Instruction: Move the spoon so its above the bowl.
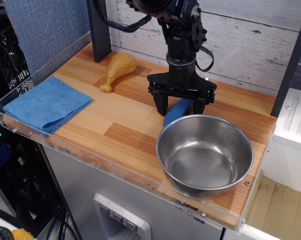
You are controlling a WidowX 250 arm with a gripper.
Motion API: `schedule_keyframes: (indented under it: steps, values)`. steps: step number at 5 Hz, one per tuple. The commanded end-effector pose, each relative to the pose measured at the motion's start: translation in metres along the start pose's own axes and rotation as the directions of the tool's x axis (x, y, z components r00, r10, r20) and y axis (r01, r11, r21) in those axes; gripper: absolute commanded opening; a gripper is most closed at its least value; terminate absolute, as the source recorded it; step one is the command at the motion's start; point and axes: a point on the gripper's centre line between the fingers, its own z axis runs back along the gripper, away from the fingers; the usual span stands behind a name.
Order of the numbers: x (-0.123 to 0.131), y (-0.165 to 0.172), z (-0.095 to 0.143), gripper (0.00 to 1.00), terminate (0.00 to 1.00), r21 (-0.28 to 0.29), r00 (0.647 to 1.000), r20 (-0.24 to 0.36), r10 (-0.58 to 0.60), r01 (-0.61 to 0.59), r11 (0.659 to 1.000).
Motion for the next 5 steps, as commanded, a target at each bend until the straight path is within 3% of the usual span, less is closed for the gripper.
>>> schedule_keyframes:
  steps: [1, 2, 4, 5]
  values:
    - [0.0084, -0.0005, 0.0156, 1.00, 0.00, -0.018, 0.999, 0.018, -0.034, 0.034, 0.999]
    - [0.0076, -0.0008, 0.0161, 1.00, 0.00, -0.007, 1.000, -0.004, -0.003, 0.003, 1.000]
    - [0.0113, -0.0054, 0.0147, 1.00, 0.00, -0.103, 0.997, 0.077, 0.016, -0.008, 0.995]
    - [0.0118, -0.0053, 0.0146, 1.00, 0.00, -0.105, 0.996, 0.083, 0.007, 0.002, 0.994]
